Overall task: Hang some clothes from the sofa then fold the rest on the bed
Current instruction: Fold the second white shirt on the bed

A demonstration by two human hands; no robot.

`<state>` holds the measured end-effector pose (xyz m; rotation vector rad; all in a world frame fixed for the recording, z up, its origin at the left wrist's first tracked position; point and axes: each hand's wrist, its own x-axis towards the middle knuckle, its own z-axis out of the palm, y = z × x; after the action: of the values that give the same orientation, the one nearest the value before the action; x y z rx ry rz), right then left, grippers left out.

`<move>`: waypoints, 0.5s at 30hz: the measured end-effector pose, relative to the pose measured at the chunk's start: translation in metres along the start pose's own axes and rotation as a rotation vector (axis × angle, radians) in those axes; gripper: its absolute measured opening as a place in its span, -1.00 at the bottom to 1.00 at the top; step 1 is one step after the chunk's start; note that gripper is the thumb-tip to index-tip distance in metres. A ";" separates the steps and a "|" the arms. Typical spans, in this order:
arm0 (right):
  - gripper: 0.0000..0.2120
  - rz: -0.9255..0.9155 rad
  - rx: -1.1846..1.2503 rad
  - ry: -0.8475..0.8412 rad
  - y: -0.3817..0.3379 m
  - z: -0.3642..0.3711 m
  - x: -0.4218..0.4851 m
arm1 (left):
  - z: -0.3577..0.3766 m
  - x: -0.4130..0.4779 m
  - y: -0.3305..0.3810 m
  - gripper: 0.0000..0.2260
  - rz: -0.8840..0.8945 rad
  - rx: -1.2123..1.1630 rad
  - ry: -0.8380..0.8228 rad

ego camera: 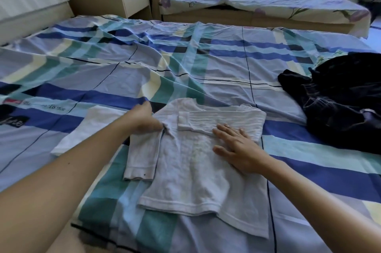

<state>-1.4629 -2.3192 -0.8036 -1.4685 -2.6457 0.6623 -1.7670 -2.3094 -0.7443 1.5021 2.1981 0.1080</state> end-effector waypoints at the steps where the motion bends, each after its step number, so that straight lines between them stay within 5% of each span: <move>1: -0.36 0.002 0.007 0.018 -0.001 0.002 0.000 | -0.001 -0.006 -0.006 -0.24 -0.010 -0.016 -0.095; 6: -0.24 0.023 0.038 0.068 -0.002 0.008 0.000 | 0.008 -0.018 -0.020 -0.38 -0.007 0.148 -0.149; 9: -0.37 0.044 0.065 0.083 -0.005 0.008 -0.004 | 0.008 -0.021 -0.022 -0.57 -0.043 0.137 -0.099; 12: -0.40 0.067 0.081 0.070 -0.011 0.005 -0.006 | -0.004 -0.023 -0.019 -0.79 0.028 0.109 0.241; 15: -0.40 0.078 0.097 0.074 -0.016 0.004 -0.009 | -0.029 -0.023 -0.017 -0.78 0.200 0.147 0.734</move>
<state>-1.4723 -2.3351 -0.7998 -1.5445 -2.4765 0.7168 -1.7873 -2.3312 -0.7168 1.9911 2.6280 0.6712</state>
